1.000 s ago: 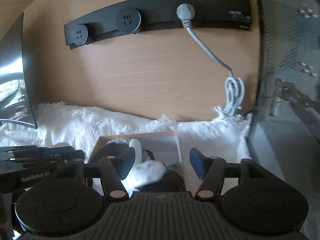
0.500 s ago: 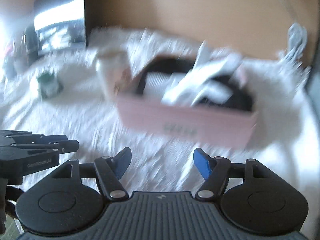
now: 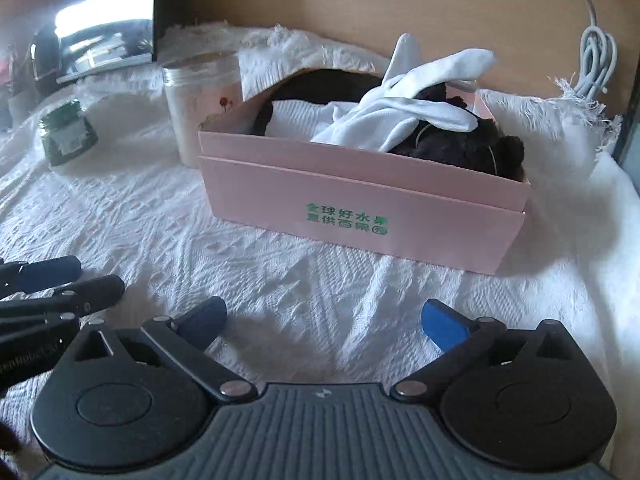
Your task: Organize soft objects
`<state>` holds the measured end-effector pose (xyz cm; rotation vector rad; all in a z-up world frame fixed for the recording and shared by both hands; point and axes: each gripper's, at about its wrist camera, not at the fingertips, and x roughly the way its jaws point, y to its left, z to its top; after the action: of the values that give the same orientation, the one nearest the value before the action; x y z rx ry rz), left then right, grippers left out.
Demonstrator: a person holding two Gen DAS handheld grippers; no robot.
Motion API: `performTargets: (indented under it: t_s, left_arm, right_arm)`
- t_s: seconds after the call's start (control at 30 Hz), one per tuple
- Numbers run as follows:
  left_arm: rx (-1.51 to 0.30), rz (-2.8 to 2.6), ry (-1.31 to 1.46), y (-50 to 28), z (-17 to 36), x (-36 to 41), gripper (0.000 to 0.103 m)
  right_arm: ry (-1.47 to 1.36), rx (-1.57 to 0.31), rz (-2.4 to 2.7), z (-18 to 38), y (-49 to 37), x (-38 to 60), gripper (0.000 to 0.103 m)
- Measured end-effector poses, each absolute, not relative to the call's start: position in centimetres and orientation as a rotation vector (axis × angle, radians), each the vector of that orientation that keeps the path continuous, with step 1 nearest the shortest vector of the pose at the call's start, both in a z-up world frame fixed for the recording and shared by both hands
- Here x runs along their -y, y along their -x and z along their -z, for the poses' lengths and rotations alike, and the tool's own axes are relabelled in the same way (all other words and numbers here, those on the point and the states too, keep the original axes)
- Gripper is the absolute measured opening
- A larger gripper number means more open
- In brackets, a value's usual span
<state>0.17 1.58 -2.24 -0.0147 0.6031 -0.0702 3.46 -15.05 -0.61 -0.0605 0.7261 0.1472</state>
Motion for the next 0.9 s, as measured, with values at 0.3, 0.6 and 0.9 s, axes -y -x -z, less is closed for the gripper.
performTargets:
  t_s: [0.3,0.6,0.9]
  left_arm:
    - [-0.591,0.021,0.009,0.15,2.37,-0.87,0.051]
    - [-0.587,-0.017,0.025,0.12,2.44,-0.58,0.051]
    - [-0.586,-0.015,0.026,0.16,2.45,-0.6,0.051]
  right_arm:
    - [0.068,-0.675,-0.152,0.94,-2.82,15.03,0.103]
    - [0.062,-0.675,-0.152,0.91,-2.73,15.12,0.103]
    - [0.062,-0.675,-0.151,0.86,-2.7,15.11,0.103]
